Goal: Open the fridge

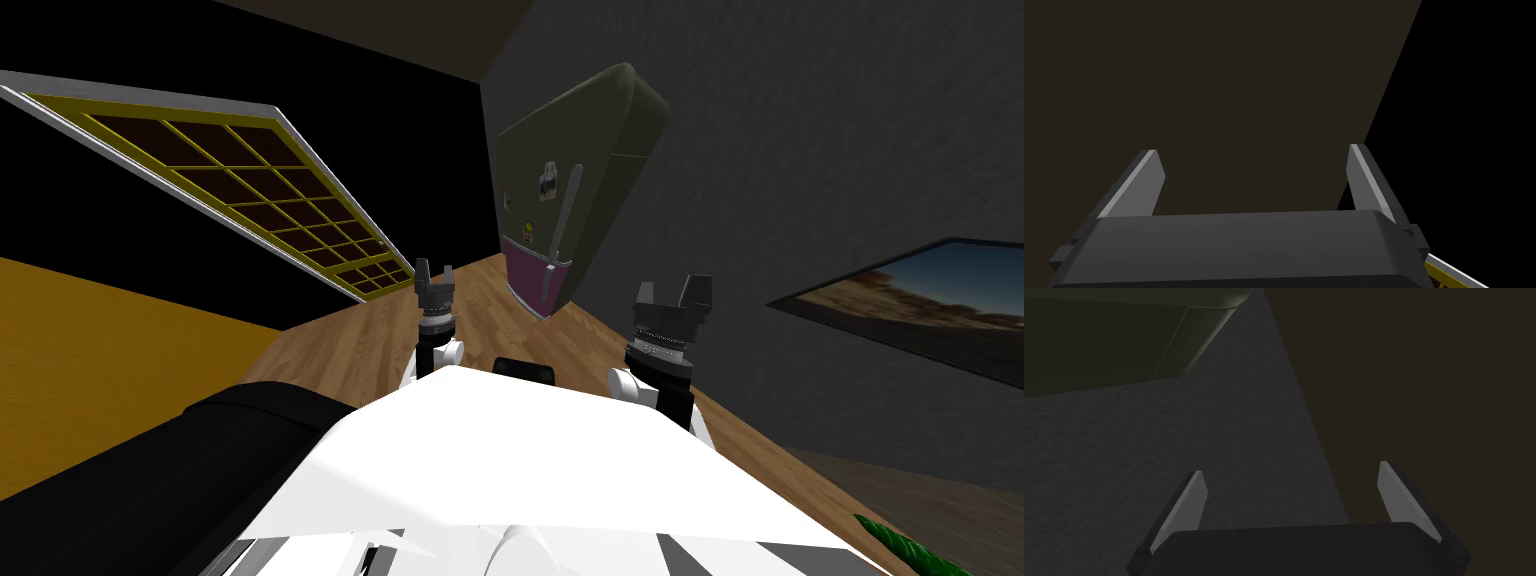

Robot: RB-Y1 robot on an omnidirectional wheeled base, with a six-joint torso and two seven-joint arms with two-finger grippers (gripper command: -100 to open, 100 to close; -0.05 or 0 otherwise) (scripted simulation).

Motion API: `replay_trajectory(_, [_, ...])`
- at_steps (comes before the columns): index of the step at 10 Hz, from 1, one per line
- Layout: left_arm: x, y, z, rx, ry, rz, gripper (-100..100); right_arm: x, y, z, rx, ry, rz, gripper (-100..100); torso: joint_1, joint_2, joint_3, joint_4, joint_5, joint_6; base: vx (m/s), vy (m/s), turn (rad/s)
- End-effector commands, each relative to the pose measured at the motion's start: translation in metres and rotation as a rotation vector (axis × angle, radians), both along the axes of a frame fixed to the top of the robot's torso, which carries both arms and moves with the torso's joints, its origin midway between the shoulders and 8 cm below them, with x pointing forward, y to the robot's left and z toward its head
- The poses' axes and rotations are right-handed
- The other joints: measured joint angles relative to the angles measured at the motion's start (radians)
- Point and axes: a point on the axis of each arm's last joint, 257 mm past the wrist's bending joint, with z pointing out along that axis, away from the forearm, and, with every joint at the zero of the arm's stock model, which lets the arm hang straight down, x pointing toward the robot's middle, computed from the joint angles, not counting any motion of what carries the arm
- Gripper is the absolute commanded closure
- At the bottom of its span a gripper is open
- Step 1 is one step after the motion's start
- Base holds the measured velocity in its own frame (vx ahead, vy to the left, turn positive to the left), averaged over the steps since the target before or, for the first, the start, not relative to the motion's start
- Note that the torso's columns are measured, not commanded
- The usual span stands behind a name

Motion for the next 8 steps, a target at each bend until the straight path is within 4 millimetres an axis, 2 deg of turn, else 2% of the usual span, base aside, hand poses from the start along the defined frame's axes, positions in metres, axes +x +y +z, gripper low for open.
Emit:
replay_trajectory(1, [0.0,0.0,0.0,0.0,0.0,0.0,0,0.0,0.0,0.0,0.0,0.0,0.0,0,0.0,0.04,-0.082,0.041,0.0,0.0,0.0,0.0,0.0])
replay_trajectory(8, [-0.0001,0.0,0.0001,0.0,0.0,0.0,0,-0.0001,0.0,0.0002,0.0,0.0,0.0,0,0.0,0.544,-1.087,0.544,0.0,0.0,0.0,0.0,0.0])
